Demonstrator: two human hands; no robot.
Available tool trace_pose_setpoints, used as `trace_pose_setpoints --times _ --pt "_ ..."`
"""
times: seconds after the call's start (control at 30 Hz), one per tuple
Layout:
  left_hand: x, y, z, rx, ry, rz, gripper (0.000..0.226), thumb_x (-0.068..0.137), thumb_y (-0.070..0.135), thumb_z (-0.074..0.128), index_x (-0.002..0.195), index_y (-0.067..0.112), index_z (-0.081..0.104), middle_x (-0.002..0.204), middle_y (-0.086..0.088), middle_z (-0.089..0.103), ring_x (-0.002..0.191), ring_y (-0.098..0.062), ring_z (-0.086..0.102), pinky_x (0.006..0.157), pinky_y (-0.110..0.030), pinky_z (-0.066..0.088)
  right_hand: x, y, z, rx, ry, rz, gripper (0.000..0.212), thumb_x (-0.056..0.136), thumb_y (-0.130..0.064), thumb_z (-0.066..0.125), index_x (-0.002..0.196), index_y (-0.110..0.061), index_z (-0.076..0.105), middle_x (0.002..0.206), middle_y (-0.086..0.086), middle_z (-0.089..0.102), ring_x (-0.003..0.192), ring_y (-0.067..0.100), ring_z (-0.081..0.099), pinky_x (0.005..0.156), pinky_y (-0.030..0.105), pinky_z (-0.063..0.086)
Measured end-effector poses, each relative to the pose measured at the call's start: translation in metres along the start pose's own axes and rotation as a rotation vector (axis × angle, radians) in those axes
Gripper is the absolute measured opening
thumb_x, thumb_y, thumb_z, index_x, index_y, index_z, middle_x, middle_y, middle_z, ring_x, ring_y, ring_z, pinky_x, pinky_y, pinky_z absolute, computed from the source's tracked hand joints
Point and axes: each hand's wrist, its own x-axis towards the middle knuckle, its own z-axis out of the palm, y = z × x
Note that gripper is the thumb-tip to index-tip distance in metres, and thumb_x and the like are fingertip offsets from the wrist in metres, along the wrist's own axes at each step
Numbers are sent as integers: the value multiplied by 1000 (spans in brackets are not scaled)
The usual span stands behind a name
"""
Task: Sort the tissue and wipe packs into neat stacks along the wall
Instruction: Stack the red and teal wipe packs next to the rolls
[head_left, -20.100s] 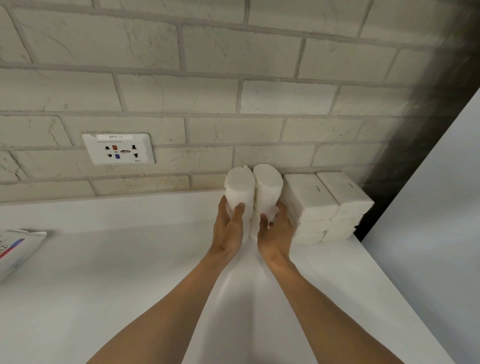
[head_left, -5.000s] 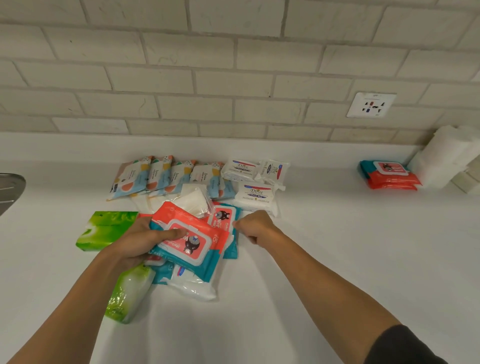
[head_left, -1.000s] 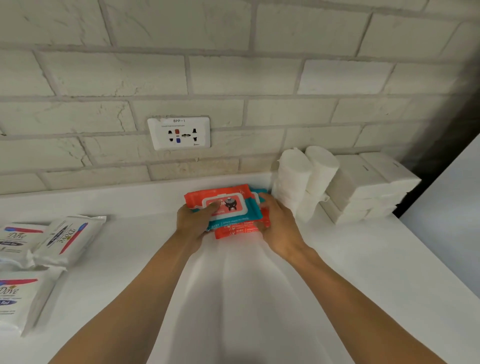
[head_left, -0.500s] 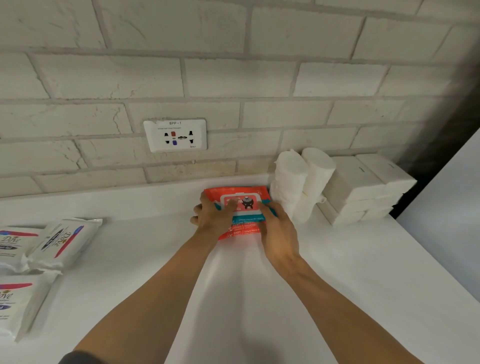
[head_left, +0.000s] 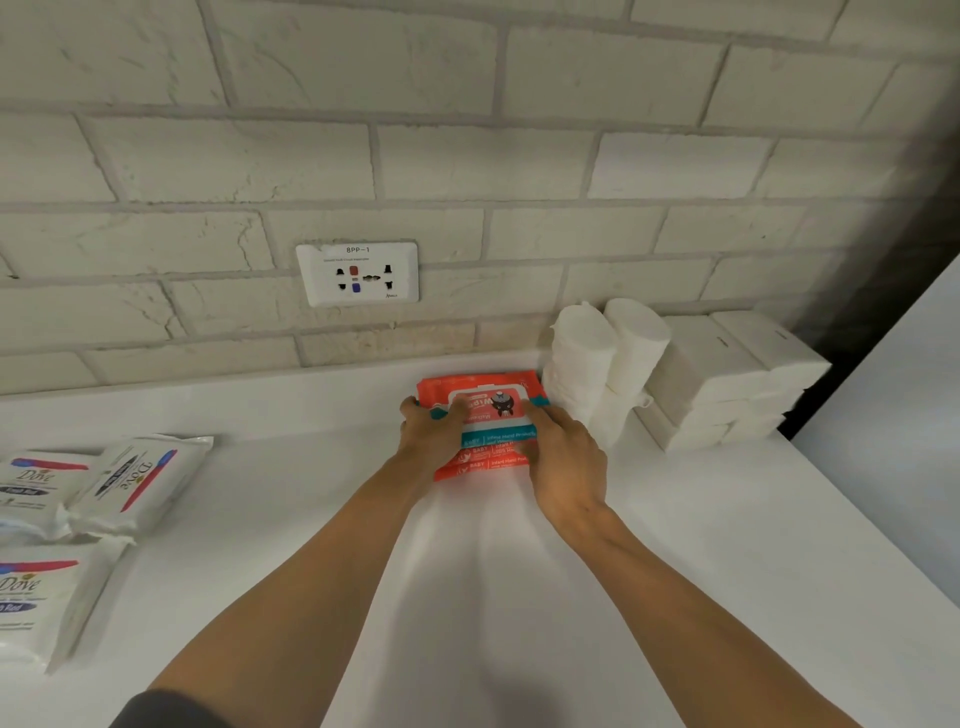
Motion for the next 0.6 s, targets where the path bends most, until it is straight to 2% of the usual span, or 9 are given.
trace_pose_setpoints --times 0.13,0.33,0.43,0.6 --pt "-7 -1 -17 31 28 34 70 98 43 51 152 18 14 142 -10 48 109 -22 57 85 -38 49 -8 -6 -7 -12 44 -5 54 96 -23 56 147 -23 37 143 4 44 118 26 48 87 39 52" --pt "-35 -5 -53 51 82 135 53 97 39 53 142 21 32 145 -9 47 121 -24 52 87 -30 42 -29 -21 -18 115 185 -65 39 92 -17 62 130 -14 57 132 11 55 106 30 53 78 39 53" --pt "-54 -12 -79 60 82 187 43 93 38 59 131 24 44 134 -6 56 115 -24 57 87 -30 46 -44 -40 -19 287 183 -138 33 89 -17 65 122 -15 63 123 8 62 106 27 59 82 38 56" --pt "-96 -28 -128 110 90 321 32 91 35 63 120 25 55 118 5 60 102 -17 60 74 -25 44 -78 -85 -20 483 134 -211 16 90 -17 65 105 -14 68 106 2 68 94 17 63 80 31 55"
